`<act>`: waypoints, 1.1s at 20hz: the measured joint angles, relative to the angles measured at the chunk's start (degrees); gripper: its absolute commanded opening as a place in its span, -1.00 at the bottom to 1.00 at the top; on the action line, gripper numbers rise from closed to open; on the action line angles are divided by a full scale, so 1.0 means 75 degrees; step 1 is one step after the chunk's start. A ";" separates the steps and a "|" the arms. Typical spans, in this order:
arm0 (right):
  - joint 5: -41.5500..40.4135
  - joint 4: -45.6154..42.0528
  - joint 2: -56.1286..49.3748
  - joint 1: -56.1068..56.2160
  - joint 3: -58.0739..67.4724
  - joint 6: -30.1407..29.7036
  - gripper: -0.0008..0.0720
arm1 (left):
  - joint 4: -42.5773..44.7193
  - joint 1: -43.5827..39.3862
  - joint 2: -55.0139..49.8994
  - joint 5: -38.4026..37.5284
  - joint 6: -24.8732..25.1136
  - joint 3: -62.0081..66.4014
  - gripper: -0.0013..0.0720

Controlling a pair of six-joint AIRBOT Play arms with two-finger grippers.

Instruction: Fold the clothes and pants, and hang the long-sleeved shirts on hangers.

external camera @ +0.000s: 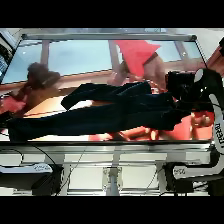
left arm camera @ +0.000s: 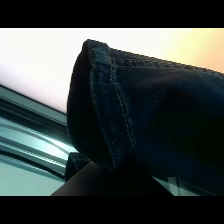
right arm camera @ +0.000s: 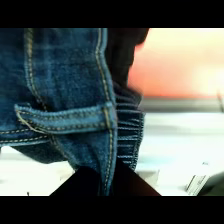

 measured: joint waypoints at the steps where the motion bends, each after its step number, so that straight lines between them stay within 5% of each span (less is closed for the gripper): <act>1: -0.0009 -0.0012 0.0096 -0.0009 -0.0254 -0.0015 -0.56 | -0.0058 -0.0044 0.0067 -0.0003 0.0026 -0.0009 -0.37; 2: -0.0023 -0.0035 0.0207 -0.0012 -0.0434 -0.0082 -0.31 | -0.0114 -0.0076 0.0137 -0.0009 0.0035 -0.0015 0.13; 3: -0.0026 -0.0038 0.0341 -0.0017 -0.0565 -0.0160 -0.03 | -0.0163 -0.0111 0.0221 -0.0009 0.0052 -0.0020 0.30; 6: 0.0012 -0.0058 0.0816 -0.0017 -0.0650 -0.0393 0.36 | -0.0306 -0.0154 0.0533 0.0035 0.0073 -0.0020 0.34; 14: -0.0184 -0.0271 0.2148 -0.0020 0.0871 -0.0842 0.35 | -0.1973 -0.0475 0.1443 0.0586 0.0236 0.0198 0.35; 22: -0.1973 0.1084 0.1903 -0.0023 0.1655 -0.0726 0.35 | -0.2964 -0.3118 0.0874 0.1719 0.0414 0.0516 0.39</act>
